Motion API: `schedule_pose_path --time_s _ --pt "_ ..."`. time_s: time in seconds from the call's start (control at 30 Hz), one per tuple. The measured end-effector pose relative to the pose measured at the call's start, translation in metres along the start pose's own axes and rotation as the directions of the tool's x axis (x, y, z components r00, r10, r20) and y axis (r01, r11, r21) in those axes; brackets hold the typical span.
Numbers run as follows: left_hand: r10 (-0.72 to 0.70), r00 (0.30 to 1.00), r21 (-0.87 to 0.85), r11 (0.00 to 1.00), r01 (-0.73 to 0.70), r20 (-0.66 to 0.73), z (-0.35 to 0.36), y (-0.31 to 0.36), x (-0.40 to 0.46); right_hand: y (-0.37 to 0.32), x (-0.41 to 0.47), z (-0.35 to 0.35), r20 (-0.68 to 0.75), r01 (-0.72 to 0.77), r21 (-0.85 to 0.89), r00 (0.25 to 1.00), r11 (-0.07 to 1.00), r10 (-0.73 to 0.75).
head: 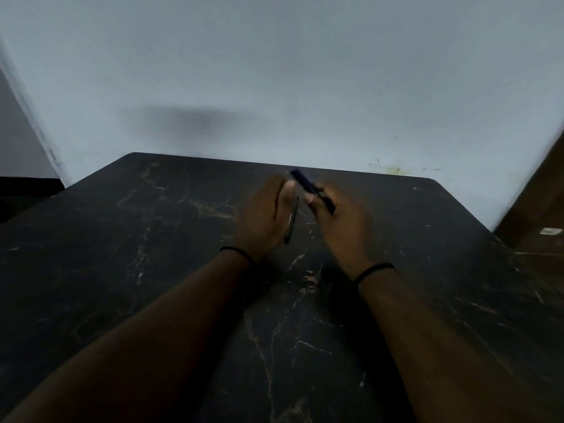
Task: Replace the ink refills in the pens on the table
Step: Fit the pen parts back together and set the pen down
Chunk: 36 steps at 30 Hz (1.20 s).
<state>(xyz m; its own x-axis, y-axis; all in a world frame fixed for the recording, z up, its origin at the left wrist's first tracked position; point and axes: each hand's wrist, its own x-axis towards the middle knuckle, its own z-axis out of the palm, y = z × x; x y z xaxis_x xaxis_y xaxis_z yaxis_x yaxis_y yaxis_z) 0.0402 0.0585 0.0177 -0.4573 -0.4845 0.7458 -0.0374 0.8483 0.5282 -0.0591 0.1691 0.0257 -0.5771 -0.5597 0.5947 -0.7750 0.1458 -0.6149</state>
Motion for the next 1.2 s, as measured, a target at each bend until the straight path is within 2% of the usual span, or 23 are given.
schedule_pose_path --time_s 0.07,0.13,0.3,0.43,0.73,1.03,1.13,1.2 --pt "-0.050 0.997 0.001 0.999 0.050 -0.064 -0.005 -0.007 0.003 -0.004 -0.003 0.003 0.086 0.166 -0.152 0.984 0.974 -0.154" --pt "-0.091 0.993 0.025 0.995 0.093 -0.078 -0.009 -0.012 0.005 -0.007 -0.006 0.006 0.152 0.240 -0.221 0.966 0.945 -0.210" --pt "-0.121 0.993 0.077 0.990 0.121 -0.004 -0.010 -0.022 0.006 -0.014 -0.008 0.003 0.283 0.192 -0.199 0.950 0.961 -0.132" --pt "-0.096 0.995 0.055 0.994 0.095 0.017 -0.012 -0.023 0.007 -0.020 -0.011 0.001 0.319 0.184 -0.245 0.942 0.952 -0.100" --pt "-0.084 0.996 0.084 0.993 0.081 0.032 -0.012 -0.022 0.007 -0.020 -0.013 0.009 0.256 0.214 -0.366 0.959 0.906 -0.123" --pt "-0.088 0.996 0.057 0.994 0.088 0.009 -0.018 -0.021 0.010 -0.017 -0.013 0.012 0.198 0.163 -0.408 0.976 0.898 -0.087" --pt "-0.186 0.976 -0.025 0.983 0.184 -0.113 -0.028 -0.031 0.013 -0.013 -0.013 0.010 0.151 0.095 -0.349 0.988 0.932 -0.044" --pt "-0.291 0.950 -0.022 0.957 0.290 -0.112 -0.040 -0.048 0.017 -0.007 -0.010 0.005 0.099 0.039 -0.326 0.995 0.945 -0.007"
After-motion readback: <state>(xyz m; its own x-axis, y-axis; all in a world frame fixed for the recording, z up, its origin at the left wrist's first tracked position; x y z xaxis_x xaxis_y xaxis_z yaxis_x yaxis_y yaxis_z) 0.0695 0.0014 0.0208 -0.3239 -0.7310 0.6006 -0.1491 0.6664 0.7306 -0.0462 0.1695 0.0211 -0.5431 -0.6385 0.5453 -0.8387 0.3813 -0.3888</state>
